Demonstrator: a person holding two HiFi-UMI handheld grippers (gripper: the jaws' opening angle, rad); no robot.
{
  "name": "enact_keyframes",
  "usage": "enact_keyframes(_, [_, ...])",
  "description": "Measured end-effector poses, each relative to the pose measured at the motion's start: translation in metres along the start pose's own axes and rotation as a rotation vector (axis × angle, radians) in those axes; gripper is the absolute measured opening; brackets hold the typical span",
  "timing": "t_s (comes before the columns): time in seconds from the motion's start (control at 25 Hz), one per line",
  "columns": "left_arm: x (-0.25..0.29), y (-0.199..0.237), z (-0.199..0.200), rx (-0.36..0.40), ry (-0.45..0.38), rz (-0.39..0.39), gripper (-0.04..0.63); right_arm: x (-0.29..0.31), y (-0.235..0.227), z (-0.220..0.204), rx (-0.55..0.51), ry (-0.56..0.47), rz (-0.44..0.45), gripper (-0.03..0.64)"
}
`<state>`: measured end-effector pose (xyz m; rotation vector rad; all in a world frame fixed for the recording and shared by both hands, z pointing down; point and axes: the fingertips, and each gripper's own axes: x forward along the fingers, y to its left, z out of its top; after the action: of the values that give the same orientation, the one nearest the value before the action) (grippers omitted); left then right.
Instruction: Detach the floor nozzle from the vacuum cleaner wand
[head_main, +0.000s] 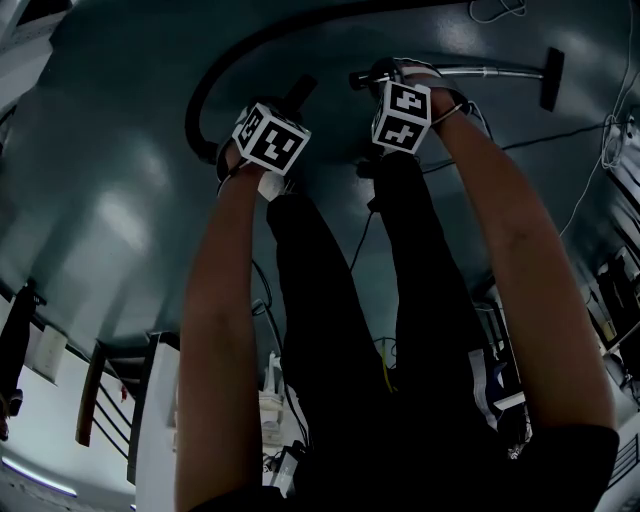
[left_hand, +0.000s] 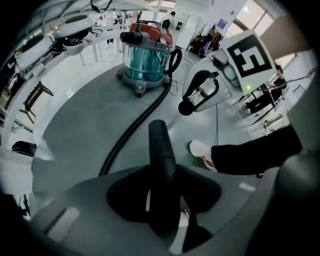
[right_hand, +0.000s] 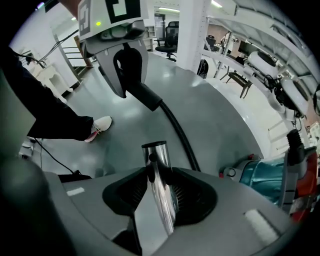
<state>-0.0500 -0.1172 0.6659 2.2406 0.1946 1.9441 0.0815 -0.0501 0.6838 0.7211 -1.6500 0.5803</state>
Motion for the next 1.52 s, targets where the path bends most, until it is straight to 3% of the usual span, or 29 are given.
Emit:
enact_keyframes(0.08, [0.005,0.002,0.008,0.057,0.001,0.064,0.185,0.0,-0.003,0.0,0.011,0.002,-0.004,0.156])
enact_keyframes(0.24, [0.007,-0.005,0.019,0.201,-0.023,0.128,0.343,0.001,-0.002,0.003,0.009,-0.01,-0.006,0.153])
enact_keyframes(0.4, [0.0,-0.008,0.018,0.134,-0.11,0.106,0.368,0.007,0.003,0.006,0.009,0.0,-0.012,0.149])
enact_keyframes(0.52, [-0.001,-0.016,0.025,0.127,-0.211,0.083,0.386,0.019,0.007,0.004,0.023,0.001,-0.004,0.142])
enact_keyframes(0.68, [0.005,-0.011,0.014,0.058,-0.246,0.093,0.278,0.035,0.013,0.007,0.049,-0.014,-0.026,0.094])
enact_keyframes(0.72, [0.008,-0.009,0.007,0.04,-0.24,0.097,0.226,0.036,0.013,0.013,0.063,-0.035,-0.047,-0.007])
enact_keyframes(0.96, [0.03,-0.014,-0.043,0.061,-0.16,0.096,0.209,0.059,0.035,0.046,0.139,-0.074,-0.04,-0.003])
enact_keyframes(1.12, [0.028,-0.01,-0.076,0.019,-0.142,0.099,0.188,0.062,0.051,0.061,0.162,-0.065,-0.029,-0.003])
enact_keyframes(1.28, [0.015,0.001,-0.098,-0.015,-0.161,0.164,0.073,0.059,0.061,0.071,0.193,-0.064,-0.045,-0.003])
enact_keyframes(1.36, [0.009,0.005,-0.089,-0.054,-0.192,0.194,0.009,0.053,0.056,0.068,0.232,-0.077,-0.053,-0.003])
enact_keyframes(1.52, [-0.011,0.014,-0.081,-0.207,-0.265,0.198,0.009,0.037,0.055,0.083,0.322,-0.12,-0.066,-0.003])
